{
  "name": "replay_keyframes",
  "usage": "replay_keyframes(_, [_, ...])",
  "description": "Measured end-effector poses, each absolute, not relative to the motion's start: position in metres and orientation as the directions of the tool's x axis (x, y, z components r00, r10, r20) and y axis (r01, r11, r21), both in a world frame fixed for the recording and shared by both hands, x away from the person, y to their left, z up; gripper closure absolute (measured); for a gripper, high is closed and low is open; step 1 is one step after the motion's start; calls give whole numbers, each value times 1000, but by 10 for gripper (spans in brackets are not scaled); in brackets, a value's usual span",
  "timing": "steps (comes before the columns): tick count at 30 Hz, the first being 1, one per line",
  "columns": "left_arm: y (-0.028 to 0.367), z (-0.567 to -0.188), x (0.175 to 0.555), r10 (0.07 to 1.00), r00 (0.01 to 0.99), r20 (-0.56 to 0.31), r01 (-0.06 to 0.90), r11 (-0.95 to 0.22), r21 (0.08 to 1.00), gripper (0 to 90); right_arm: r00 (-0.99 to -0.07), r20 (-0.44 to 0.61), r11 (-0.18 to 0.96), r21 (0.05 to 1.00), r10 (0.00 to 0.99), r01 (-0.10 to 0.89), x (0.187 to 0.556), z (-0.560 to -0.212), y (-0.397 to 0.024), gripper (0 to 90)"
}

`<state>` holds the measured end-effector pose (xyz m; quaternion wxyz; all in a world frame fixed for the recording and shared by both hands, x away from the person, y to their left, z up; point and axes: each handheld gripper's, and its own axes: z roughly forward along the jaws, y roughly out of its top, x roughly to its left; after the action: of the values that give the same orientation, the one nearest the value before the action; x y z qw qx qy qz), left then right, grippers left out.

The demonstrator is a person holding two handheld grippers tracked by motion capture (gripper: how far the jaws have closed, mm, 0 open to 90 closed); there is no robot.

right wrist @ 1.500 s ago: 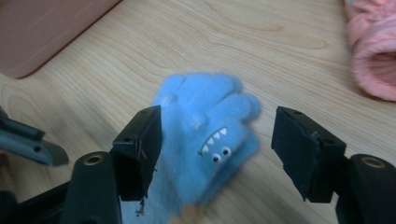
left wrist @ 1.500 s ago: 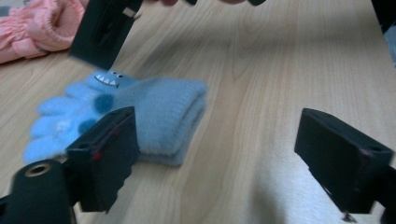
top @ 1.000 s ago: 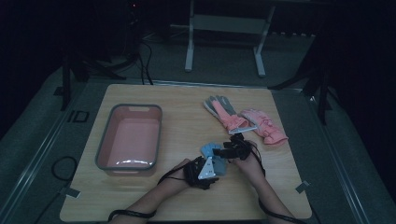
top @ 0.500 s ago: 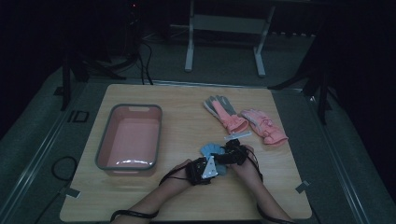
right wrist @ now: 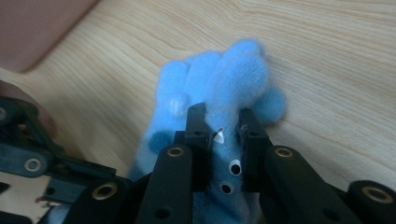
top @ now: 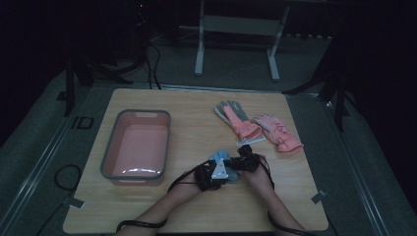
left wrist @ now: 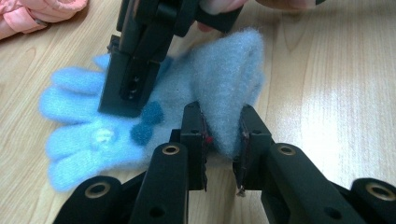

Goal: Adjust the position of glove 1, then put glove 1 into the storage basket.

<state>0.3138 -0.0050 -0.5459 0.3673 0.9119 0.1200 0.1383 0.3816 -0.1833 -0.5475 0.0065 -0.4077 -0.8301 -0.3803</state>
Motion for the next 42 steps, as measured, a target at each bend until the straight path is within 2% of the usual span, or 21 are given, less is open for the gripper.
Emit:
replay_keyframes(7, [-1,-532,316,311,935,168,111,-711,695,776,-672,329,372,634,664,678,382,-540,-183,800])
replay_keyframes(23, [16,-479,320,281,942,183,86,-731,677,777,-692,339,343,679,638,649,384,-490,-171,805])
replay_keyframes(42, [74,-435,322,340,919,202,129,-741,659,777,-750,324,377,709,576,596,396,-448,-108,807])
